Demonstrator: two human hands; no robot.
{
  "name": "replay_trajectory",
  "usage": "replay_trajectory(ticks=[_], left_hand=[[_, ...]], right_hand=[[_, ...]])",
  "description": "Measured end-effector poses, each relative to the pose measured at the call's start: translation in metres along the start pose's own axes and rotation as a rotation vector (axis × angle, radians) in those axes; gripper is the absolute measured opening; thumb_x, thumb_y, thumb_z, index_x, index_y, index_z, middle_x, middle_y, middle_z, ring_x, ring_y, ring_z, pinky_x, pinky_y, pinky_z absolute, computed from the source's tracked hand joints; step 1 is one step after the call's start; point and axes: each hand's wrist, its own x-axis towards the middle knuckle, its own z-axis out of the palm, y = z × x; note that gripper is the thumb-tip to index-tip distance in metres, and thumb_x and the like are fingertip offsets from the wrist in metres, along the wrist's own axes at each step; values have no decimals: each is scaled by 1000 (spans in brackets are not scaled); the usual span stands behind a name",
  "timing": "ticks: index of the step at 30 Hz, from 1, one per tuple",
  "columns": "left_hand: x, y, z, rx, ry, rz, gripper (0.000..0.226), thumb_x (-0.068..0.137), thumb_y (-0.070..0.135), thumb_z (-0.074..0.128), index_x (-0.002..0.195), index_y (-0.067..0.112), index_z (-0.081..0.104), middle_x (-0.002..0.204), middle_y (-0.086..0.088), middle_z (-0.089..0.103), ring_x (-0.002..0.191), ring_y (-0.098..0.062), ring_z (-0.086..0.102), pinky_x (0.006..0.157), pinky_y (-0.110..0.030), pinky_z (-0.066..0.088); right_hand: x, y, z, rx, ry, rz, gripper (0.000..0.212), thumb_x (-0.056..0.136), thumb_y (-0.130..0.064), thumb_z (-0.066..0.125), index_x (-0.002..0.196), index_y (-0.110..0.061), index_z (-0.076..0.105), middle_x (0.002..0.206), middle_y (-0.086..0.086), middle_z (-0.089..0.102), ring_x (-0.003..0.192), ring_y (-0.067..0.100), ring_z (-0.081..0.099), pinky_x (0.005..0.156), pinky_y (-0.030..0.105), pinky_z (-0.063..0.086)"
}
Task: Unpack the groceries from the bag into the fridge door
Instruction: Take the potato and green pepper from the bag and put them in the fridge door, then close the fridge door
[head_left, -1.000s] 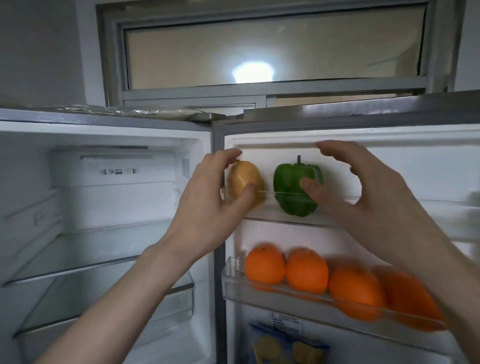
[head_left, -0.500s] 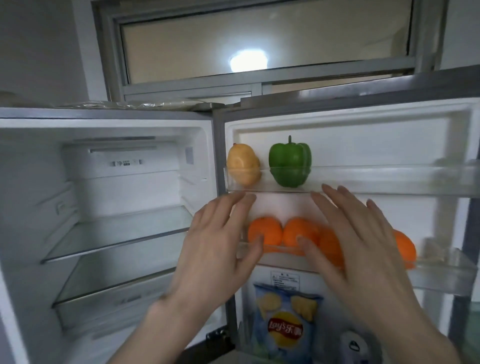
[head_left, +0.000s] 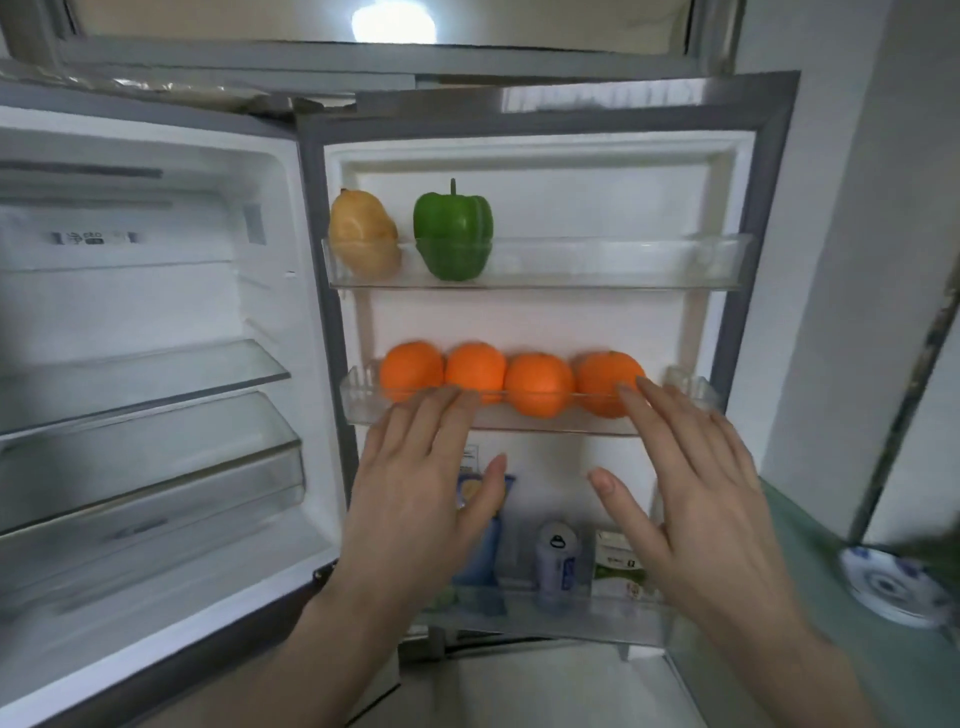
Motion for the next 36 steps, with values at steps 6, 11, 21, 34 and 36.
replay_trajectory(ticks=[6, 11, 21, 34, 36], left_hand=[[10, 51, 32, -25, -4, 21, 57, 98, 46, 54, 144, 12, 57, 143, -6, 60, 131, -28, 55, 111, -46, 45], [22, 99, 62, 4, -9, 15, 56, 99, 44, 57, 144, 11, 56, 144, -7, 59, 135, -27, 53, 114, -46, 42], [54, 177, 111, 126, 28, -85, 54, 99, 40, 57, 143, 9, 56, 143, -7, 58, 134, -30, 53, 109, -45, 42], [65, 208, 127, 248, -83, -79, 49, 98, 35, 60, 142, 14, 57, 134, -2, 59, 130, -23, 53, 114, -41, 37], [60, 208, 122, 257, -102, -76, 52, 98, 36, 60, 145, 15, 54, 137, -2, 57, 132, -23, 51, 115, -44, 37]], right_hand=[[-13, 51, -3, 109, -18, 87, 75, 102, -70, 28, 161, -25, 33, 165, -3, 39, 154, 17, 33, 128, 45, 21], [-13, 113, 6, 217, -82, 123, 77, 99, -74, 30, 162, -29, 28, 166, -7, 36, 153, 14, 33, 124, 52, 32], [3, 215, 46, 644, -149, 166, 83, 93, -78, 39, 162, -37, 17, 166, -15, 27, 149, 2, 27, 119, 34, 28], [57, 256, 89, 1142, -372, 341, 62, 98, -62, 49, 154, -39, 36, 139, -19, 54, 124, 2, 53, 96, 20, 38], [53, 252, 88, 1150, -348, 360, 53, 101, -53, 51, 149, -34, 39, 128, -13, 60, 106, -9, 57, 83, 12, 40]])
